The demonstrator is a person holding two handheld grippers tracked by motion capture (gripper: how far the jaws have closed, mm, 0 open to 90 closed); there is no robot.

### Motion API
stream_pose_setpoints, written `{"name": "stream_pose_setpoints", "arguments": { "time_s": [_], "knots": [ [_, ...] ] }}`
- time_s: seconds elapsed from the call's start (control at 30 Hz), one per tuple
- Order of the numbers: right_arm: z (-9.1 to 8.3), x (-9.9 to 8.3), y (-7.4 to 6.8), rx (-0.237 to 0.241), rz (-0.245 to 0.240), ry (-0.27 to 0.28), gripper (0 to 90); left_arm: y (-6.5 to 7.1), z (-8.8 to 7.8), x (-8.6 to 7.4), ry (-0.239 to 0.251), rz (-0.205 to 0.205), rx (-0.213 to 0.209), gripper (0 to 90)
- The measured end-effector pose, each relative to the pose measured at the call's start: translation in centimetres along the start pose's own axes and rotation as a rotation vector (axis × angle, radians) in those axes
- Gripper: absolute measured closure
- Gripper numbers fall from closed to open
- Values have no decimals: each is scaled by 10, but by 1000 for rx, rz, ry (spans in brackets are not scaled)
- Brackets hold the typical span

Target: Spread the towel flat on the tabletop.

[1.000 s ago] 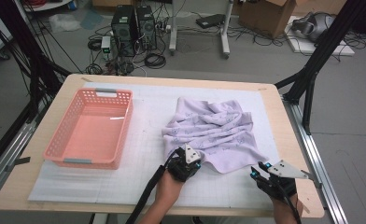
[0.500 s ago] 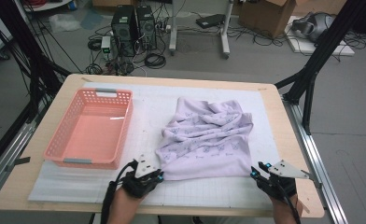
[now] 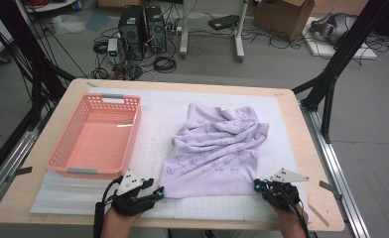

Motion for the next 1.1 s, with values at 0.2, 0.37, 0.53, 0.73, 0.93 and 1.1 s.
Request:
{"name": "stream_pose_setpoints", "arguments": {
  "time_s": [0.2,0.37,0.53,0.73,0.93,1.1],
  "knots": [
    [-31,-16,36,-268,-10,-64,877,-3,2,0,5,-9,11,528],
    [-37,-21,35,-211,36,-52,857,2,21,0,-52,2,1,637],
    [-35,-19,31,-189,17,-38,820,17,40,3,-94,2,-41,609],
    [-33,-17,28,-162,11,-17,798,38,58,10,-74,31,-30,437],
    [-31,-15,25,-155,1,-12,787,66,75,17,-72,70,-49,589],
    [-31,-16,25,-148,5,-9,780,72,78,21,-87,56,-67,862]
  ]
}}
Point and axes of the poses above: each handheld gripper's, and its own axes: z roughly forward along the jaws, x roughly out of its top, y roughly to its right, the point moved 6 cm from there along z, roughly forward along the jaws, and after that the axes turned 4 degrees about z, right-handed, at the moved point
